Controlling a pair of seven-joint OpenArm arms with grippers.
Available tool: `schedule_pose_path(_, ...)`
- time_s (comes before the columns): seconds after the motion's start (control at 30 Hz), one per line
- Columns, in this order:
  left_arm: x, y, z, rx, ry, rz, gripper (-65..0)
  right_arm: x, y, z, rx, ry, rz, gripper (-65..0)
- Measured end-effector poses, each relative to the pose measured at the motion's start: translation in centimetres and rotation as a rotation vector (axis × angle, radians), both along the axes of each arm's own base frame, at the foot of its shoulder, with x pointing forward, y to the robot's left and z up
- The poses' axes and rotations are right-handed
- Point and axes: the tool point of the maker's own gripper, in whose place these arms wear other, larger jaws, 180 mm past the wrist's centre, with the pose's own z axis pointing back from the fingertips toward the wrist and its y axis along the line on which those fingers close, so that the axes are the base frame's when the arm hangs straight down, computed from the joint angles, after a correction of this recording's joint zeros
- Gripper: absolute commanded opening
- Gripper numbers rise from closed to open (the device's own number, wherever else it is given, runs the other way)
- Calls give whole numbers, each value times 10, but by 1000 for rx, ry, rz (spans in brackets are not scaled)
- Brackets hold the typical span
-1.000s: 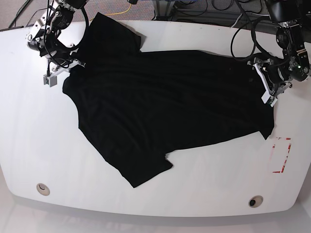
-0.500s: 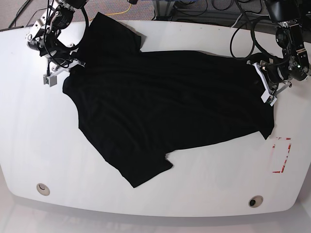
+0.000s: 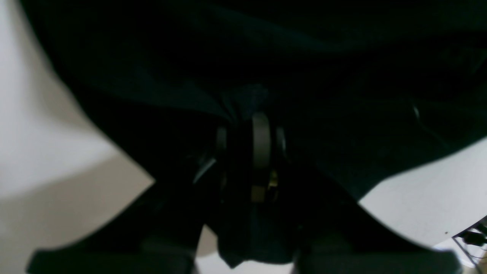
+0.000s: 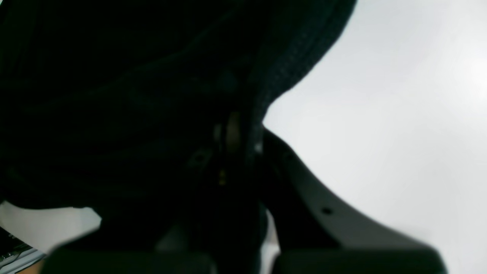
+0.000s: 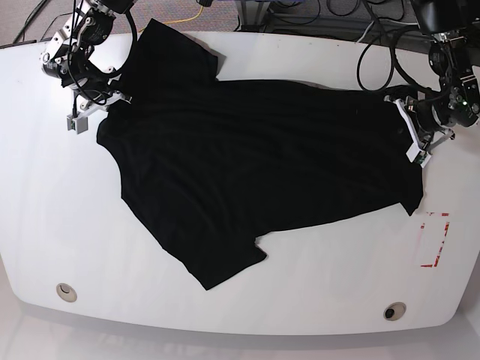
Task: Layout the t-shirt on the table in an organized manner, then fold the t-shirt properly
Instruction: 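Hold the shirt corner with the left gripper, adjusting its position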
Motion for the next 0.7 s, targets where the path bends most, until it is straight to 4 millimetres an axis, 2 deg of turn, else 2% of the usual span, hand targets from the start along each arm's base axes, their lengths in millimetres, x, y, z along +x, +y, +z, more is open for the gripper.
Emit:
schedule_pose_path(0.43,-18,-12,21,61,-43,-79,-587,0,0,0,2,-1,-1,-648)
schedule_pose_path(0.7,-39,-11,14,75,-1,-96,-587,0,1,0,5,-1,-3,-648)
